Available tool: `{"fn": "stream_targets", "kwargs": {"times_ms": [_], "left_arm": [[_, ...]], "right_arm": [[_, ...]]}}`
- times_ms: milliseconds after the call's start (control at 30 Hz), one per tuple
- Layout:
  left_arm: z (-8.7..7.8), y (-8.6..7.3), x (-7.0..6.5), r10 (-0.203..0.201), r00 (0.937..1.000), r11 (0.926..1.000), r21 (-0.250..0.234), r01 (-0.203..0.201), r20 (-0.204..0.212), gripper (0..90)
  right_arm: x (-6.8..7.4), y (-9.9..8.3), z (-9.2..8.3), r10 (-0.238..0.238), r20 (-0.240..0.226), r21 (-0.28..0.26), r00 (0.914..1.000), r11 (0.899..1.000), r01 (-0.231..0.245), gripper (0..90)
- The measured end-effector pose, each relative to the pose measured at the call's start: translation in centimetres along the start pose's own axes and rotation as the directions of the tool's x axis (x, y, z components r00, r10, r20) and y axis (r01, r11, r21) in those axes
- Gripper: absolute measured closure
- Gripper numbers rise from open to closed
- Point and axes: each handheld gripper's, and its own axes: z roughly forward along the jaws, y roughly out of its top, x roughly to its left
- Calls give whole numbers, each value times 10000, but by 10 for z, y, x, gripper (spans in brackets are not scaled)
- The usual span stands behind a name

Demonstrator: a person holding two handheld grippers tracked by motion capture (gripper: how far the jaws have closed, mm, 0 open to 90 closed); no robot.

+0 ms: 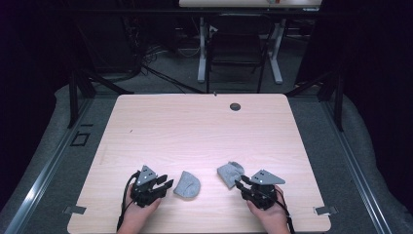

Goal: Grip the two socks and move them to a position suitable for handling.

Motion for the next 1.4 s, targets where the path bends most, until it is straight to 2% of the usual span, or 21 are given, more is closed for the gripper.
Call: {"fn": "stream_targets", "kwargs": {"times_ms": [67,100,267,333,433,567,633,800,933,1033,1133,1333,1400], "left_arm": [[1,3,-4,284,9996,9996,85,-285,58,746],[2,4,-5,337,9994,9994,100,-337,37,810],[12,6,-9,640,9978,9972,367,-646,171,885],[16,4,-10,606,9979,9969,481,-616,212,892],[21,-3,-13,857,9959,9928,810,-879,304,896],[23,-6,-17,894,9954,9917,897,-923,359,896],[22,-8,-20,987,9937,9899,971,-1036,540,896],[19,-9,-26,998,9915,9897,941,-1076,840,897],[16,-5,-32,910,9910,9927,699,-981,982,898],[15,2,-32,1105,9893,9922,478,-1154,948,898],[19,8,-29,1062,9894,9934,327,-1099,990,895],[29,6,-30,1305,9874,9896,497,-1353,893,888],[31,5,-31,1275,9878,9894,581,-1329,891,888]], "right_arm": [[-1,0,-1,66,85,-4,9999,10000,-66,693],[-2,0,-1,65,61,39,10000,10000,-65,709],[-2,-1,0,128,43,59,9999,9999,-128,713],[-1,-1,0,102,21,67,9999,9999,-102,712],[-2,-1,1,97,4,136,10000,9999,-97,711],[-2,-2,2,136,-88,129,9999,9998,-135,710],[-2,-2,2,73,-113,142,9999,9999,-72,709],[-3,-2,1,45,-111,137,9999,9999,-44,704],[-4,-2,1,172,-97,33,9998,9998,-172,696],[-4,-2,1,173,-77,49,9998,9998,-172,689],[-5,-3,2,171,-88,80,9998,9998,-170,688],[-5,-3,2,216,-72,81,9997,9997,-216,683],[-6,-3,2,206,-77,83,9998,9998,-205,682]]}}
